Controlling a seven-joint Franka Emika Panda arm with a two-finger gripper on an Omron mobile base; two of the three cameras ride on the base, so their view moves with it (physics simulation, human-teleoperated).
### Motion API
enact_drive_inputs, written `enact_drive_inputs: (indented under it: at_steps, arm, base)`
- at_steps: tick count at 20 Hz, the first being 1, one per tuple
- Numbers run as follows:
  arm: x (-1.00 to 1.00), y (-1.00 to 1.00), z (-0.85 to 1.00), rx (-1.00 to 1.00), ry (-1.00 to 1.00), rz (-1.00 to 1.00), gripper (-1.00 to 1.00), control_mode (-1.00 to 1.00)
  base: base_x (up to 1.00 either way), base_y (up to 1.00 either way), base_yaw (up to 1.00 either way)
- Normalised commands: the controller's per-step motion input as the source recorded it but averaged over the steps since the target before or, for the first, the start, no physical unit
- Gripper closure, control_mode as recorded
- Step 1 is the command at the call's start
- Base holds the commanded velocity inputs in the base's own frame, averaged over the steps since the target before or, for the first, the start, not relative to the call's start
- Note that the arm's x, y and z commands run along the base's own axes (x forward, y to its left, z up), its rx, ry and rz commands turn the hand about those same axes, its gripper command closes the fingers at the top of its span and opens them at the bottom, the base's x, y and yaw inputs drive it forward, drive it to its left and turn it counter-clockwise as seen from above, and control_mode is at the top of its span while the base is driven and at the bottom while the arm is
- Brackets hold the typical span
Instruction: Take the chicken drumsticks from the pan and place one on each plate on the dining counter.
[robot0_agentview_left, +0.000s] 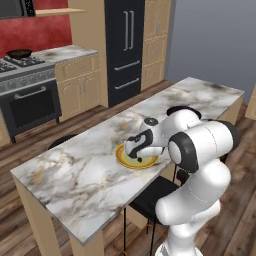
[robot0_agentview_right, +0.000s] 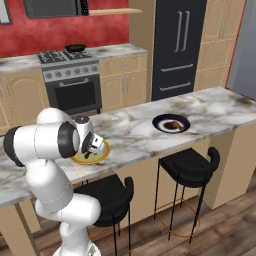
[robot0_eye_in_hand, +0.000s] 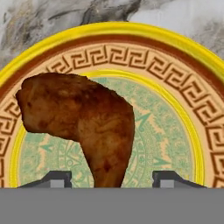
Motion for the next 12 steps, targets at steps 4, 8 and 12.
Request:
enact_drive_inputs:
  at_steps: [4,8,12]
  arm:
    - [-0.01,-0.02,0.09,0.00,0.00,0.00,-1.00,-1.00]
    - [-0.02,-0.04,0.47,0.01,0.00,0.00,-1.00,-1.00]
    - [-0.22,0.00,0.82,0.00,0.00,0.01,-1.00,-1.00]
  base:
    - [0.00,0.00,0.00]
    - [0.00,0.00,0.00]
    - [0.00,0.00,0.00]
